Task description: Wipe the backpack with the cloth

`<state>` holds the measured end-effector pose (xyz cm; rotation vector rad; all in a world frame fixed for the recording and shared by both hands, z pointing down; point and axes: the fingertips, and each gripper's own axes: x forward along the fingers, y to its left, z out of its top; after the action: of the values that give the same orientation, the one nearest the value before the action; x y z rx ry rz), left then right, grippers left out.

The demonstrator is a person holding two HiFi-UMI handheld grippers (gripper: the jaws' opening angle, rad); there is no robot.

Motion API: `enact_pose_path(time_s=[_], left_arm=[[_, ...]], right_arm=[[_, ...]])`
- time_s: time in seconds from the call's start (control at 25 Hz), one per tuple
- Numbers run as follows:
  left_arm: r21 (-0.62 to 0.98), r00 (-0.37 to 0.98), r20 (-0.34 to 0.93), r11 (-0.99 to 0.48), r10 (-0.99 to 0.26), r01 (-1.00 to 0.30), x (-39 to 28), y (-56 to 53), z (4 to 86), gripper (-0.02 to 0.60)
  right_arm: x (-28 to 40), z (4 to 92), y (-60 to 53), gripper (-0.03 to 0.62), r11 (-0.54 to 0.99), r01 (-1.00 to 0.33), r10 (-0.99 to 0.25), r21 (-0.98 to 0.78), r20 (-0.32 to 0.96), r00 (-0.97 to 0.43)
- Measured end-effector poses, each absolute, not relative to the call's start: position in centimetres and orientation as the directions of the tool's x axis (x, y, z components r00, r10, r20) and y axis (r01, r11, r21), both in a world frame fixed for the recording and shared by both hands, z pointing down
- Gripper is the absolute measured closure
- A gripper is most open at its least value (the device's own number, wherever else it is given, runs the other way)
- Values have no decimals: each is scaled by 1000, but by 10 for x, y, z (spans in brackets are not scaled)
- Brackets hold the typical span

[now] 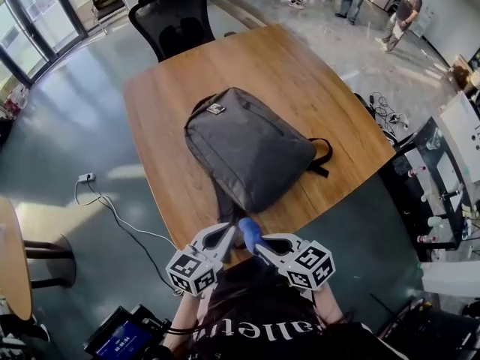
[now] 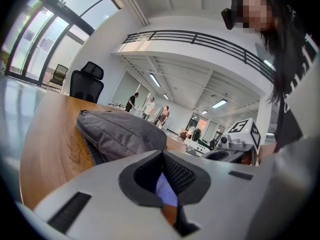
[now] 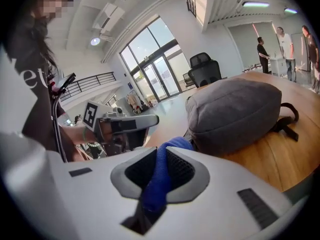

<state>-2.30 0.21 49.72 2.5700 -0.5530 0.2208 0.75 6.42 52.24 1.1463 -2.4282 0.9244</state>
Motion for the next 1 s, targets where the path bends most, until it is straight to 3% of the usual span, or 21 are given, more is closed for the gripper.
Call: enact_pose_path(time_s=[0.4,1.0], left_arm=[[421,817,257,-702,-516,-575,-7,-34,491,580],[385,701,280,-593,-655,-707,31,-51,489,580]], right_arm=[[81,537,29,531,520,-763,-511,-384,577,-638],[202,559,-32,531,495,-790,-520,-362,605,-603]])
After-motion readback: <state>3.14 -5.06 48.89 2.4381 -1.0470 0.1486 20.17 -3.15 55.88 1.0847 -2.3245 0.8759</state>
